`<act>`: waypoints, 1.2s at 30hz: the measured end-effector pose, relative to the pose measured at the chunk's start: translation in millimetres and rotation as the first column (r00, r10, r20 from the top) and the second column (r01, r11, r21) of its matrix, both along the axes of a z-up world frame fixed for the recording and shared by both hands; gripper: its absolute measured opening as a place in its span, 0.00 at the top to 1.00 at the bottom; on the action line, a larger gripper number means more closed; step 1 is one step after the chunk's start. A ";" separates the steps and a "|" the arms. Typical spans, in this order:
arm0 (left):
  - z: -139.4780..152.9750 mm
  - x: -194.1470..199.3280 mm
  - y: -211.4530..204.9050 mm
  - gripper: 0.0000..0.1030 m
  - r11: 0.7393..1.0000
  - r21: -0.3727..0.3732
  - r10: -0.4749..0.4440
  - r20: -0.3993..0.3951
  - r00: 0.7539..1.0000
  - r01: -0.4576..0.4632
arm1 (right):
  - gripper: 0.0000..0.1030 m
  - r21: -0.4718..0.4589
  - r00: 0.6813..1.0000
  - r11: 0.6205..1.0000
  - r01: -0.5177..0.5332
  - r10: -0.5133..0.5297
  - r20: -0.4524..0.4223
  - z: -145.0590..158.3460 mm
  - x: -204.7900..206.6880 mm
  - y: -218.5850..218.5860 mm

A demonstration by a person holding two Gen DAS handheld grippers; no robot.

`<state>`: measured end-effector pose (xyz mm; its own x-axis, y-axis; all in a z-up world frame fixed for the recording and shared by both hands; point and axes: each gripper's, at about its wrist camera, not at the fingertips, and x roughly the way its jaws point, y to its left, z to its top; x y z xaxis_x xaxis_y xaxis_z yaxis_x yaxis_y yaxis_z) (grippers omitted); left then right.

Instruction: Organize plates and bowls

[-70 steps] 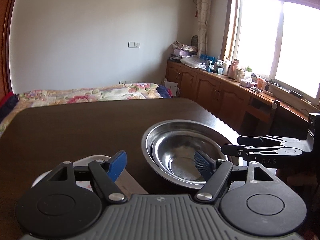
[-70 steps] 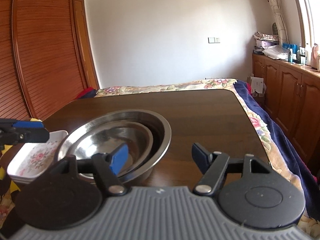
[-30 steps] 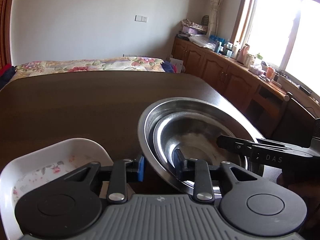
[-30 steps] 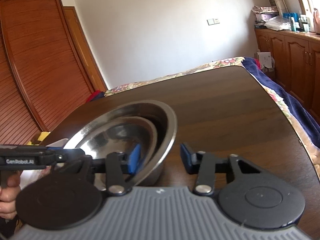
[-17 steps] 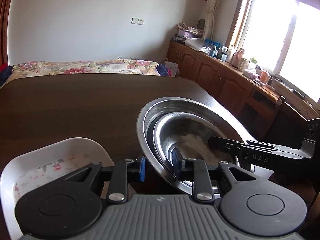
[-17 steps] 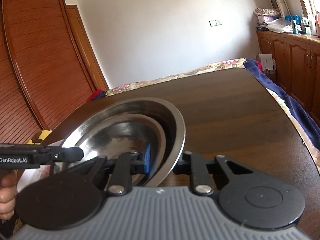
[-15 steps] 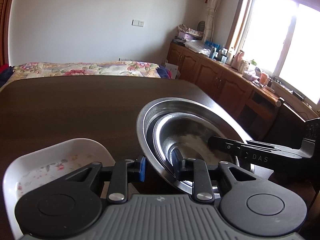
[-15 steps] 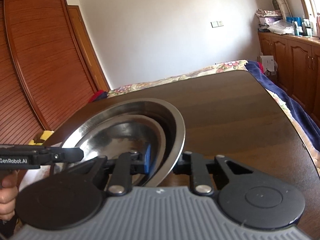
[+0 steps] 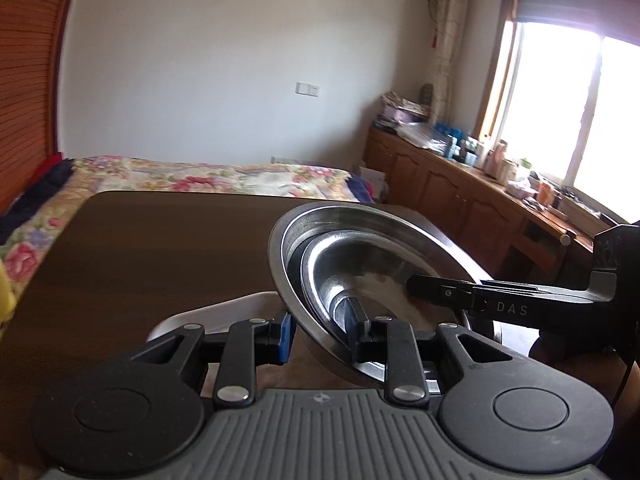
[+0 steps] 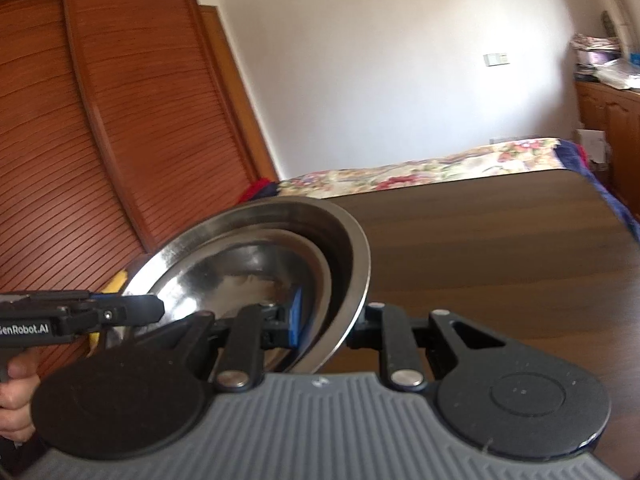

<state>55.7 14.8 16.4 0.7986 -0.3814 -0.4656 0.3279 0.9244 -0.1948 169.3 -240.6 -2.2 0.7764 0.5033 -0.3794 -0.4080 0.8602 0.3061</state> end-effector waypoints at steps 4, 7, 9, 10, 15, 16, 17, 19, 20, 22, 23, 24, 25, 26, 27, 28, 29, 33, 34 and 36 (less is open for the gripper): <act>-3.9 -11.8 21.9 0.47 0.999 -0.009 0.044 -0.004 0.999 -0.044 | 0.78 -0.010 0.998 0.998 -0.056 0.056 -0.010 0.0 0.5 18.1; -11.2 -17.4 37.0 0.47 0.997 -0.019 0.076 -0.023 0.997 -0.076 | 0.78 -0.031 0.995 0.995 -0.093 0.092 -0.026 -4.0 2.4 31.1; -14.9 -18.1 44.0 0.47 0.995 -0.026 0.095 -0.034 0.995 -0.096 | 0.78 -0.044 0.993 0.993 -0.111 0.109 -0.034 -5.0 3.3 39.2; -16.8 -17.4 47.2 0.47 0.994 -0.030 0.105 -0.042 0.994 -0.106 | 0.78 -0.048 0.992 0.992 -0.118 0.116 -0.040 -6.5 3.4 41.7; -25.8 -12.0 56.2 0.47 0.990 -0.041 0.132 -0.074 0.988 -0.136 | 0.78 -0.066 0.990 0.989 -0.130 0.125 -0.072 -11.2 10.2 51.0; -27.4 -9.8 56.9 0.47 0.989 -0.042 0.135 -0.080 0.988 -0.139 | 0.78 -0.070 0.989 0.989 -0.129 0.124 -0.077 -12.1 10.8 52.3; -29.8 -8.6 57.6 0.47 0.989 -0.042 0.138 -0.087 0.987 -0.142 | 0.78 -0.072 0.989 0.989 -0.127 0.121 -0.082 -13.2 11.6 52.7; -33.4 -5.3 58.9 0.46 0.988 -0.041 0.144 -0.094 0.985 -0.148 | 0.78 -0.076 0.990 0.989 -0.124 0.117 -0.083 -14.5 11.4 56.0; -34.3 -3.8 58.9 0.46 0.988 -0.038 0.144 -0.093 0.985 -0.148 | 0.78 -0.081 0.990 0.989 -0.121 0.115 -0.077 -13.6 10.2 57.0; -34.1 -1.3 58.7 0.46 0.988 -0.034 0.147 -0.092 0.985 -0.151 | 0.77 -0.092 0.991 0.989 -0.119 0.112 -0.073 -12.7 8.2 58.5; -34.7 -2.0 57.7 0.46 0.988 -0.029 0.150 -0.088 0.985 -0.154 | 0.77 -0.095 0.991 0.988 -0.118 0.111 -0.071 -12.7 7.5 58.8; -35.4 -0.6 57.7 0.46 0.987 -0.024 0.154 -0.085 0.984 -0.157 | 0.76 -0.099 0.992 0.988 -0.116 0.110 -0.069 -12.7 6.5 59.0; -36.9 1.5 58.5 0.46 0.987 -0.022 0.156 -0.085 0.984 -0.158 | 0.76 -0.104 0.992 0.988 -0.116 0.109 -0.066 -12.5 5.4 59.6; -38.4 3.6 58.7 0.46 0.987 -0.023 0.155 -0.089 0.984 -0.157 | 0.76 -0.110 0.992 0.987 -0.116 0.110 -0.062 -12.2 4.6 60.6; -40.1 6.7 58.9 0.46 0.988 -0.027 0.152 -0.096 0.984 -0.155 | 0.75 -0.116 0.992 0.986 -0.118 0.111 -0.059 -12.1 3.7 61.5; -43.1 7.9 57.8 0.46 0.988 -0.029 0.151 -0.104 0.983 -0.155 | 0.75 -0.118 0.992 0.986 -0.118 0.112 -0.059 -12.1 5.2 63.2; -43.3 9.6 56.3 0.46 0.987 -0.016 0.159 -0.096 0.983 -0.162 | 0.74 -0.119 0.992 0.986 -0.117 0.111 -0.059 -11.9 5.0 63.7; -42.4 18.2 51.0 0.45 0.985 0.020 0.174 -0.075 0.982 -0.173 | 0.72 -0.128 0.993 0.986 -0.109 0.103 -0.052 -11.8 5.9 64.8; -42.3 20.9 51.1 0.45 0.985 0.022 0.173 -0.076 0.982 -0.172 | 0.72 -0.127 0.994 0.986 -0.106 0.100 -0.052 -11.8 6.2 65.1; -42.1 24.3 50.0 0.45 0.985 0.030 0.171 -0.075 0.982 -0.169 | 0.71 -0.127 0.994 0.987 -0.100 0.094 -0.051 -11.9 6.0 64.7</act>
<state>79.9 64.8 -25.7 0.8123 -0.2317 -0.5352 0.1508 0.9699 -0.1910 175.4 -175.9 -14.1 0.7073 0.5195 -0.4795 -0.4796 0.8509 0.2146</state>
